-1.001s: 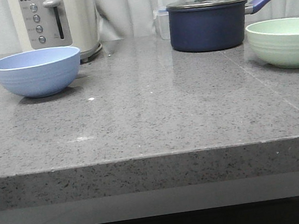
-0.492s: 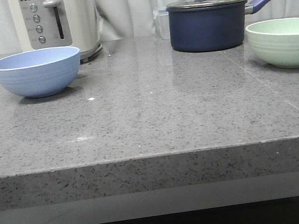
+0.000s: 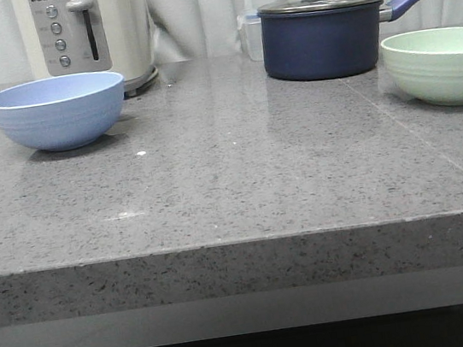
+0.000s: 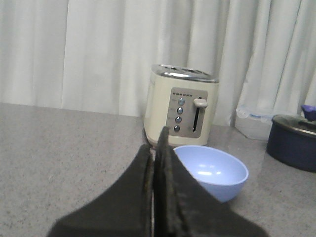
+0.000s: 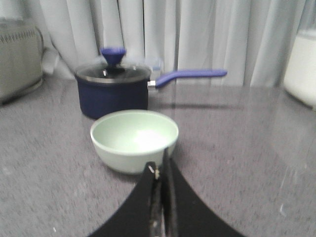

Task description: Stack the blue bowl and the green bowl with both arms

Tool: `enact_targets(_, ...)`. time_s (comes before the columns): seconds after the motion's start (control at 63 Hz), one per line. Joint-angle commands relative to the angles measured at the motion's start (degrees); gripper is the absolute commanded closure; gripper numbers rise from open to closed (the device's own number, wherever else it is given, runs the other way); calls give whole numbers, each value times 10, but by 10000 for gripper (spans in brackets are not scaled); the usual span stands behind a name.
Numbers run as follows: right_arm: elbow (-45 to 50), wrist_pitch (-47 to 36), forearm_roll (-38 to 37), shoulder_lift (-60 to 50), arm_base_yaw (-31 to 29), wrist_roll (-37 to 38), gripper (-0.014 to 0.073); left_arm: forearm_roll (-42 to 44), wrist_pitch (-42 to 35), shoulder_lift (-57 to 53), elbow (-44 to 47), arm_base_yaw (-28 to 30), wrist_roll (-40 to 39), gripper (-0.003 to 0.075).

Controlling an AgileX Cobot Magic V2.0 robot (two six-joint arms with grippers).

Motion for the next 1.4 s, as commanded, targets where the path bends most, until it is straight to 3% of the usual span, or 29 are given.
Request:
enact_targets(0.0,-78,9,-7,38,-4,-2,648,-5,28,31,-84,1,-5,740)
enact_targets(0.302,-260,157,-7,209,-4,-2,648,-5,232,203,-300,1,0,740)
enact_targets(0.858,-272,177,-7,342,-4,-2,643,-2,242,326,-301,1,0,738)
enact_targets(0.953,-272,177,-7,348,-4,-5,566,1,242,334,-301,1,0,664)
enact_targets(1.112,-272,173,-7,355,-4,-11,186,1,219,341,-301,1,0,328)
enact_targets(1.175,-272,171,-7,355,-4,-11,77,1,211,341,-301,1,0,223)
enact_targets(1.239,-272,168,-7,355,-4,-11,26,1,211,341,-301,1,0,204)
enact_targets(1.382,-278,173,-3,364,-4,-11,30,1,208,341,-301,1,3,209)
